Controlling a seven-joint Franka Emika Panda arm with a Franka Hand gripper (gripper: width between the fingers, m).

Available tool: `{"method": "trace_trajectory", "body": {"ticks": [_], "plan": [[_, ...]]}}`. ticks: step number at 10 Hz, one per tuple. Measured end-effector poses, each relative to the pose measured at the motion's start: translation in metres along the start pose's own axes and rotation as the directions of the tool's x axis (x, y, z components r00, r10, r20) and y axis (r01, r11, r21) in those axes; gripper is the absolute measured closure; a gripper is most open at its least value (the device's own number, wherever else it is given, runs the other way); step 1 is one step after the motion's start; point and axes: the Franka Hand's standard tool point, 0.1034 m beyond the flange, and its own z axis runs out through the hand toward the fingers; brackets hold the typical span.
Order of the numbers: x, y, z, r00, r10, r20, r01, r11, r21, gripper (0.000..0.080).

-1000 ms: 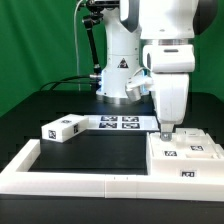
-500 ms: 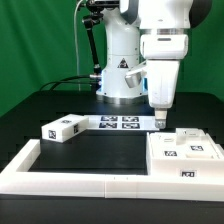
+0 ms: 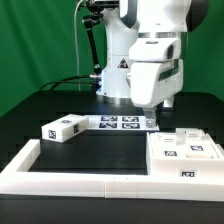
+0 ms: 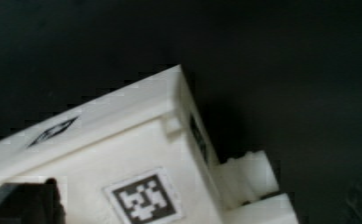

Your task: Assemble cabinet

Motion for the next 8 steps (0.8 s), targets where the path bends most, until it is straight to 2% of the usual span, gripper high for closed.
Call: {"method": "trace_trajectory", "body": {"ticks": [2,7,8], "plan": [[0.000,-0.009,0.004,0.982,0.186,-0.004,-0.186,0.982,0.008,0.0002],[0.003,-0.012,0.005,0.899,0.438,-0.010,-0.438,0.898,0.036,0.0002],[0.006,-0.018,0.005,0.821,0.572,-0.004,-0.571,0.820,0.040,0.0002]]}}
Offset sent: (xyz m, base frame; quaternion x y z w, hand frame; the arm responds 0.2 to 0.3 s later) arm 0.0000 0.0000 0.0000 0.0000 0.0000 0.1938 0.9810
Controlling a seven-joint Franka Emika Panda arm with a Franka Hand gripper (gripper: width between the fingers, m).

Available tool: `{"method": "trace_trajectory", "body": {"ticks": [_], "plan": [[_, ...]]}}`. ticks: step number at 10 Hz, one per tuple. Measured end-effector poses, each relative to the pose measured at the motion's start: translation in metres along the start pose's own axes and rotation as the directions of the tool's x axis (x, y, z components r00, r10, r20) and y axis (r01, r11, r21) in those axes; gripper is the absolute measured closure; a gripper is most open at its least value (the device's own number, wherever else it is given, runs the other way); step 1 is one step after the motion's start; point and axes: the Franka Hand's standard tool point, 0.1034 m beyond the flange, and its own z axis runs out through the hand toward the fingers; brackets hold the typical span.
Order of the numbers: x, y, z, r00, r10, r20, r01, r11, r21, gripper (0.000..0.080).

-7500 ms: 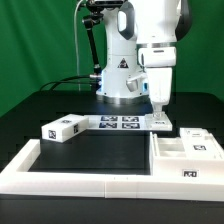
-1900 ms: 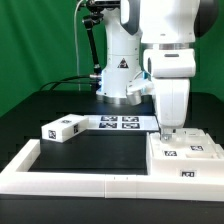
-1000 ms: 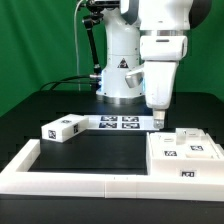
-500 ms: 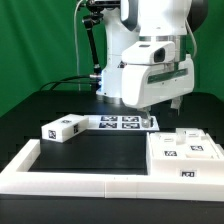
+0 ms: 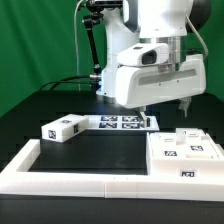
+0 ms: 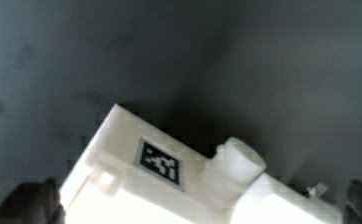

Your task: Assemble cabinet

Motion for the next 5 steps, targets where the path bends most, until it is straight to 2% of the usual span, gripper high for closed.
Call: {"method": "trace_trajectory", "body": {"ticks": [2,5], "plan": [[-0.0093,-0.0096,0.0072,0.970,0.241,0.014,-0.242,0.970,0.011,0.0002],[-0.0100,-0.0126,0.0102,0.929,0.369,0.013,-0.369,0.929,0.028,0.0002]]}}
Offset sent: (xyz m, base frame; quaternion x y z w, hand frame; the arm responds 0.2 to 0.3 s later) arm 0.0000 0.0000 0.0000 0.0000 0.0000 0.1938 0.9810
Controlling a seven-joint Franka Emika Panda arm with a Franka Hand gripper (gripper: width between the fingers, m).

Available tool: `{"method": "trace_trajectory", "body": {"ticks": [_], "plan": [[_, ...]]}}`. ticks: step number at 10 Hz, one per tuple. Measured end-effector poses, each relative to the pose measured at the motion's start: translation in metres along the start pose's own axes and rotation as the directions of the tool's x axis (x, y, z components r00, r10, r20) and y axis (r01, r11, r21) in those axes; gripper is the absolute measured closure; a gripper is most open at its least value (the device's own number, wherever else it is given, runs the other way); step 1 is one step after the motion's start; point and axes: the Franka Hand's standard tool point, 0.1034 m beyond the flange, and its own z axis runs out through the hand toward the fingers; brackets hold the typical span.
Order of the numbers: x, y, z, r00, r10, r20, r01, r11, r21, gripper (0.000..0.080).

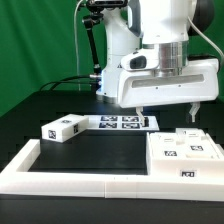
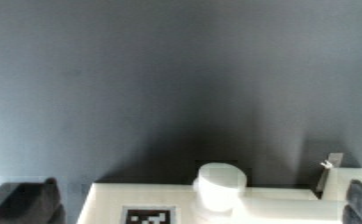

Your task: Assemble cabinet

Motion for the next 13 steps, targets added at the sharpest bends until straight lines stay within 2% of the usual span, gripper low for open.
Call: {"method": "trace_trajectory", "body": {"ticks": [2,4,6,9,13], "plan": [[-0.001,-0.003,0.001,0.995,0.105,0.003,-0.105,0.994,0.012,0.0002],[-0.004,-0.014,0.018,0.994,0.111,-0.013,-0.111,0.994,0.022,0.0002],[-0.001,-0.015,0.025,0.994,0.111,-0.008,-0.110,0.994,0.026,0.0002],[0.007,-0.008,0.034,0.997,0.079,-0.010,-0.079,0.996,0.029,0.0002],[0.007,-0.009,0.034,0.998,0.064,-0.011,-0.064,0.998,0.030,0.0002]]}}
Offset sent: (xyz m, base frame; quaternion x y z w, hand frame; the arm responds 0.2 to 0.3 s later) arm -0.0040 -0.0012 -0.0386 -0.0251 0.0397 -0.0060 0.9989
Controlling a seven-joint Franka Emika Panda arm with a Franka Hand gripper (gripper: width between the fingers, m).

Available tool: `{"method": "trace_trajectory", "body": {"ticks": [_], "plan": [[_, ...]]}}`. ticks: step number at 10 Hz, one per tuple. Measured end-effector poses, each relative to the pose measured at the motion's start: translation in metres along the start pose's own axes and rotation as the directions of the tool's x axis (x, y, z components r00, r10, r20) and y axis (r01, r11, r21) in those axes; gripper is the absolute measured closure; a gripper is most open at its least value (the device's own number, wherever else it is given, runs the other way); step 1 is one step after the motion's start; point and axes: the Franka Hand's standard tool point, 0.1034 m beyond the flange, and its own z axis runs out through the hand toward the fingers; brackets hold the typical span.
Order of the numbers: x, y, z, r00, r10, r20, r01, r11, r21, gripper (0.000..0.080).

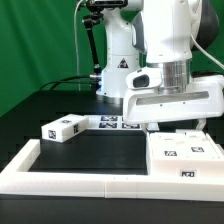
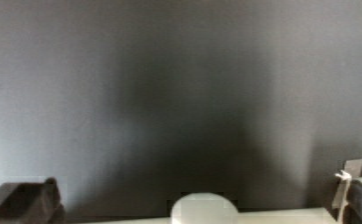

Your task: Assemble cabinet

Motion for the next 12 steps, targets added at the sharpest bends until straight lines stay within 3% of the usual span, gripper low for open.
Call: {"method": "trace_trajectory", "body": {"ticks": [4,9,10,11,12], "plan": [[-0.002,-0.003,0.018,1.000,-0.004,-0.007,0.004,1.000,0.010,0.0002],[0.011,-0.001,0.020,0.999,-0.028,-0.026,0.029,1.000,0.012,0.0002],[0.011,-0.001,0.020,0.999,-0.028,-0.026,0.028,1.000,0.012,0.0025],[0.011,-0.001,0.020,0.999,-0.028,-0.026,0.028,1.000,0.012,0.0210],[0.010,-0.004,0.020,0.999,-0.036,-0.023,0.036,0.999,0.014,0.0210]]}}
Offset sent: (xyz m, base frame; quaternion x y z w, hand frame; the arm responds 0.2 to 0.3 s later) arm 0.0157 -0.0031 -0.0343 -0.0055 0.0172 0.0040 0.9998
